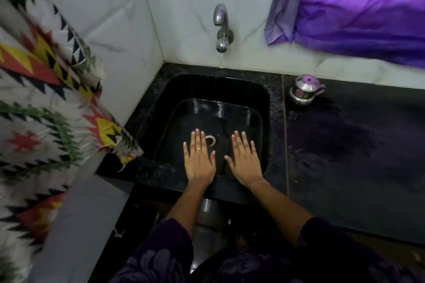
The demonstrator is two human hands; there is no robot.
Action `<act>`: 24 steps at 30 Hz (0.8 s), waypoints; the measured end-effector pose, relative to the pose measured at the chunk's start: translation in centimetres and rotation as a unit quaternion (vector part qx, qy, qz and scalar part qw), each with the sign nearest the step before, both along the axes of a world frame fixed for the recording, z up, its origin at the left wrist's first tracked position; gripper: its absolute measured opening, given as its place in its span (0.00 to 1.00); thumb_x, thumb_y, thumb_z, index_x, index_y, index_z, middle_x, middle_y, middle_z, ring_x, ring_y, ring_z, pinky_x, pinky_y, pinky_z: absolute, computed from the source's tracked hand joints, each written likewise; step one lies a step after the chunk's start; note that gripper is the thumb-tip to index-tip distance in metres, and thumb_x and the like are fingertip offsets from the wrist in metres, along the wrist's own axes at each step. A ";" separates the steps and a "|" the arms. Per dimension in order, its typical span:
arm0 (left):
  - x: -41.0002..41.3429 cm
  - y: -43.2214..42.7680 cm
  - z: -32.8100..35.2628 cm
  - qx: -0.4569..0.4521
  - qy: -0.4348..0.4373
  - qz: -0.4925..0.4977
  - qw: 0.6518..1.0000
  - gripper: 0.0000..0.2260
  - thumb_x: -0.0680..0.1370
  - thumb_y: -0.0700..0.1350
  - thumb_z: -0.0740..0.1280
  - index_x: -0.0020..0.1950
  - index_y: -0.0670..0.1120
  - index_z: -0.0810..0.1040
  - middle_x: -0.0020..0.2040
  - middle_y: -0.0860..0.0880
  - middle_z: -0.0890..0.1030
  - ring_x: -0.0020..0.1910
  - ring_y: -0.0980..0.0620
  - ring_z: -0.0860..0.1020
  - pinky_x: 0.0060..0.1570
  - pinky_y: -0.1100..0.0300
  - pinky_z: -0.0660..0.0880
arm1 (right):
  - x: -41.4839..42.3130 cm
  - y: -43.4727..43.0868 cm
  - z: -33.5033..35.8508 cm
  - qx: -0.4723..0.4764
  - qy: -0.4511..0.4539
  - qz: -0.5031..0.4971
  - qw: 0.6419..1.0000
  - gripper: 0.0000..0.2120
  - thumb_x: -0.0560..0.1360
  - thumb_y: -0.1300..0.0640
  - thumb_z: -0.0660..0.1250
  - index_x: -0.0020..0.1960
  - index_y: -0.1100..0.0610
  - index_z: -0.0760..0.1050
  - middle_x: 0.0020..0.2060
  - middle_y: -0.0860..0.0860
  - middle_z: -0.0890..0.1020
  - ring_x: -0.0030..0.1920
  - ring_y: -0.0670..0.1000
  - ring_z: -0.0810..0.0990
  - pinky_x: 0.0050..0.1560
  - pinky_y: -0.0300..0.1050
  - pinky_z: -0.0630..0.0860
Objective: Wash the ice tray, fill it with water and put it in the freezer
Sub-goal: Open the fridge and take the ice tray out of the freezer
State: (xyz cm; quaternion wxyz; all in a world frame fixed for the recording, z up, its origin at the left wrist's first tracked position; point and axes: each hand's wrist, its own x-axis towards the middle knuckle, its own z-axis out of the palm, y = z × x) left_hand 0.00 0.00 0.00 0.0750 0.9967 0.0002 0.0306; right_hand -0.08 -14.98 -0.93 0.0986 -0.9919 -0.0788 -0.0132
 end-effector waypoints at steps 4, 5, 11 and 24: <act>-0.9 2.3 0.0 -0.004 -0.011 0.050 0.999 0.30 0.82 0.55 0.48 0.76 0.42 0.37 0.78 0.45 0.40 0.77 0.49 0.39 0.75 0.47 0.39 | -0.6 1.8 0.0 0.001 -0.011 0.009 1.000 0.36 0.76 0.39 0.37 0.76 0.60 0.43 0.76 0.53 0.45 0.75 0.51 0.39 0.74 0.51 0.40; -1.1 2.9 -0.1 -0.006 -0.012 0.057 0.998 0.30 0.82 0.55 0.47 0.77 0.42 0.39 0.78 0.45 0.40 0.77 0.49 0.40 0.75 0.47 0.40 | -0.8 2.3 -0.2 0.004 -0.018 0.020 1.000 0.36 0.76 0.39 0.37 0.76 0.60 0.43 0.76 0.53 0.45 0.75 0.51 0.39 0.74 0.51 0.40; -3.7 6.6 0.1 0.031 -0.017 0.122 0.992 0.30 0.80 0.56 0.43 0.77 0.41 0.43 0.79 0.45 0.45 0.78 0.50 0.44 0.74 0.49 0.40 | -1.3 6.1 0.0 0.032 -0.017 0.086 0.996 0.35 0.76 0.39 0.38 0.76 0.60 0.44 0.77 0.53 0.47 0.76 0.50 0.41 0.75 0.50 0.41; -8.5 11.9 1.6 0.033 0.000 0.326 0.945 0.30 0.82 0.56 0.47 0.77 0.42 0.40 0.79 0.45 0.42 0.77 0.49 0.40 0.74 0.45 0.39 | 0.0 13.1 0.5 0.013 -0.026 0.316 0.948 0.32 0.78 0.41 0.41 0.76 0.57 0.50 0.76 0.54 0.51 0.76 0.52 0.43 0.74 0.55 0.44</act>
